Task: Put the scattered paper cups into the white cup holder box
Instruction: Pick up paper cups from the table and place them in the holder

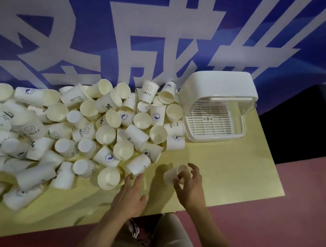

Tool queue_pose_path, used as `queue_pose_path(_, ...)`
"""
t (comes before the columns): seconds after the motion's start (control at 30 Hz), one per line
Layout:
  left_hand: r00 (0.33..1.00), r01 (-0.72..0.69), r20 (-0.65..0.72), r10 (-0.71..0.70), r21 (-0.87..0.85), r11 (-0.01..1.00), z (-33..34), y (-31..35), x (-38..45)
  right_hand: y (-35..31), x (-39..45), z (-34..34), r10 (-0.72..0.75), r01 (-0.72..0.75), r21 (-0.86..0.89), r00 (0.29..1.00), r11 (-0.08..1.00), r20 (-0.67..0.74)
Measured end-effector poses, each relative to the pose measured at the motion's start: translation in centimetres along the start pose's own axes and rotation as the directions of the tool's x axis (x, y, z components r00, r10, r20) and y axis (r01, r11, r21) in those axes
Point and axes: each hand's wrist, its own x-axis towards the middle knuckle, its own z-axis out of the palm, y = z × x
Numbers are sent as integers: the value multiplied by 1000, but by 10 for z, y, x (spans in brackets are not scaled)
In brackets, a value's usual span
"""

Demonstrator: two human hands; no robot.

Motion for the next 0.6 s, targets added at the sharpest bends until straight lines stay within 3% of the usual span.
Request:
queue_pose_path(0.13, 999, 34, -17, -35, -48, 998, 8, 5, 5, 14, -2, -11, -100, 103, -59, 994, 993, 51)
queue_pose_path(0.33, 984, 70, -153, -90, -132, 989, 12, 23, 3, 35, 18, -34, -227, 235, -38, 962, 971, 154)
queue_pose_path(0.6, 882, 185, -375, -287, -284, 941, 43, 73, -12, 68, 51, -67, -356, 414, -110, 869, 904, 344)
